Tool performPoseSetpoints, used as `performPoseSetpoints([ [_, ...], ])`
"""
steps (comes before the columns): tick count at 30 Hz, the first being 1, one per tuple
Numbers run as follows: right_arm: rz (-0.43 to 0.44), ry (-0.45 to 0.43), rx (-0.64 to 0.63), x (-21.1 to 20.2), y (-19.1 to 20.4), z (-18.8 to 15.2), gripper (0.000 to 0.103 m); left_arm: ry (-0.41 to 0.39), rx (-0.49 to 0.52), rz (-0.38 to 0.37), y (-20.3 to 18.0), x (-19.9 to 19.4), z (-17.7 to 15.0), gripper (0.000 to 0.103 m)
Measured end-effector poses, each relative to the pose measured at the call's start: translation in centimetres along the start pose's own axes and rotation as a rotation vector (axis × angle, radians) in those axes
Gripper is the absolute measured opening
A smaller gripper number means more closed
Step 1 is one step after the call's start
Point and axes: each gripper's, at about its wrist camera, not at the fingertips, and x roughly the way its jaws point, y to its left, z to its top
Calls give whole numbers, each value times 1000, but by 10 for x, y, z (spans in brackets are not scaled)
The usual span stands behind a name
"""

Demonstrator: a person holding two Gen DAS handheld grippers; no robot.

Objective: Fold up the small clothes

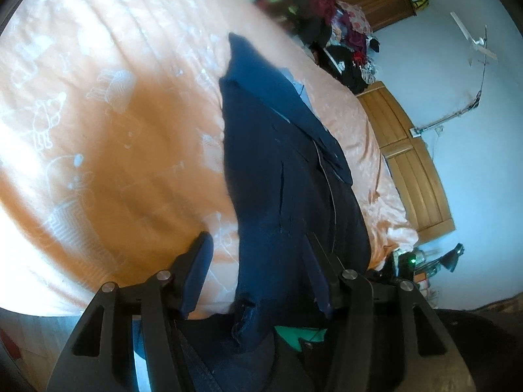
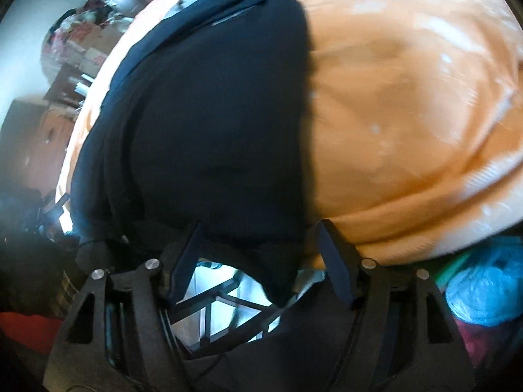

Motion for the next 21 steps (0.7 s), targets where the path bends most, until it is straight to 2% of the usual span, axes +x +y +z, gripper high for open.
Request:
performPoseSetpoints([
  [6,48,67,1,11,0,-6,70,-2,-4,13,1,-14,-7,57],
  [11,110,52,52,0,-15,-13,70,88,35,35,1,-1,-14,57],
  [18,124,35,59,4,-9,-14,71,184,47,57,3,17,-20,57],
  [20,116,33,48,2,-6,-14,70,206,79,71,-4,25,-23,56],
  [21,112,32,40,2,-2,-13,69,216,115,78,-12,29,-26,49],
])
